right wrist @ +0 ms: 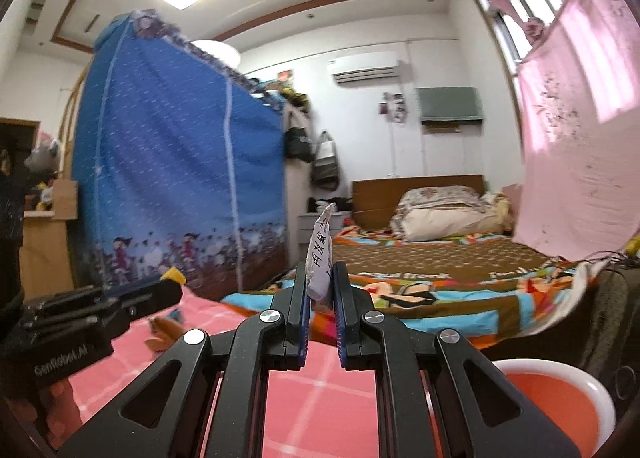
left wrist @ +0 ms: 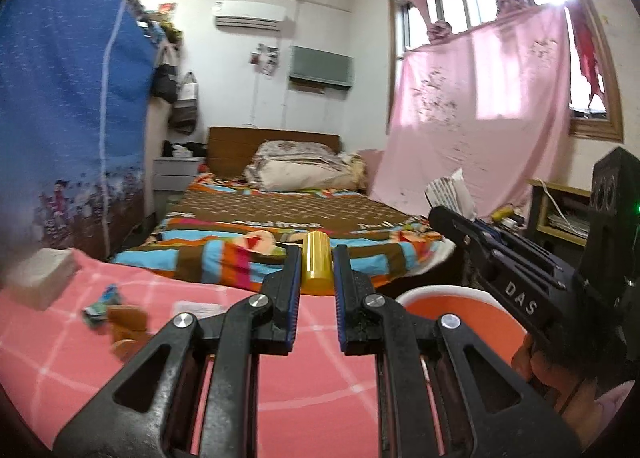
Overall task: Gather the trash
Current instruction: 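Carry the yellow cap and white paper in both tools over the orange bucket, then open both tools to drop the cap and paper into the bucket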
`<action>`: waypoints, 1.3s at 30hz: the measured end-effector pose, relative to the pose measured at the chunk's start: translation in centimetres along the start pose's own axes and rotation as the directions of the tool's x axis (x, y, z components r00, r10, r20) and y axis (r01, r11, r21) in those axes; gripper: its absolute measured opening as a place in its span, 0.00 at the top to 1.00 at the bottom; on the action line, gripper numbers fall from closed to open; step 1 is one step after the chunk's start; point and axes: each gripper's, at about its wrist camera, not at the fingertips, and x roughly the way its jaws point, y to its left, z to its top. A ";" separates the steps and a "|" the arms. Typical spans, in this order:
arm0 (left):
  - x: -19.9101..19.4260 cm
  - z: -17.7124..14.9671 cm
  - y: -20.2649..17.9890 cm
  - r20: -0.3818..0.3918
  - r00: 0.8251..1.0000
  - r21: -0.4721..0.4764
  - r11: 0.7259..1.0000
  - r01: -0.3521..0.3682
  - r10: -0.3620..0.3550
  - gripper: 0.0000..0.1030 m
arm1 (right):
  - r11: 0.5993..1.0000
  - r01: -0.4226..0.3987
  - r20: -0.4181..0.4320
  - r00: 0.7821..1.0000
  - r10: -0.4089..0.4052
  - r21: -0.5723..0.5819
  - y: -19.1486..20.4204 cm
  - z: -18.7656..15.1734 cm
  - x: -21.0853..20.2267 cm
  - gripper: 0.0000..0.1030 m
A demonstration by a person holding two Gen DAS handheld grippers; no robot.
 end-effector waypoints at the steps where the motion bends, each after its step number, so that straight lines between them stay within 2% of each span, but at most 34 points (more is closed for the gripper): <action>1: 0.5 0.0 -0.6 -0.010 1.000 0.006 1.000 0.020 -0.020 0.82 | 1.000 0.015 0.000 1.000 -0.015 0.007 -0.6 0.1 -0.2 0.91; 12: 3.7 -0.7 -6.0 -0.112 0.981 0.012 0.987 0.158 -0.156 0.82 | 0.989 0.136 -0.070 0.989 -0.132 0.061 -5.2 -0.5 -1.5 0.91; 20: 6.3 -1.8 -7.9 -0.229 0.944 -0.068 0.972 0.227 -0.237 0.82 | 0.980 0.180 -0.122 0.978 -0.170 0.080 -7.5 -1.8 -2.9 0.91; 28: 9.1 -3.0 -9.3 -0.349 0.897 -0.138 0.961 0.238 -0.272 0.82 | 0.970 0.220 -0.193 0.961 -0.197 0.102 -9.2 -2.8 -3.1 0.91; 39: 11.2 -3.8 -10.5 -0.414 0.858 -0.186 0.951 0.248 -0.305 0.82 | 0.944 0.294 -0.309 0.921 -0.237 0.152 -11.6 -4.2 -2.7 0.90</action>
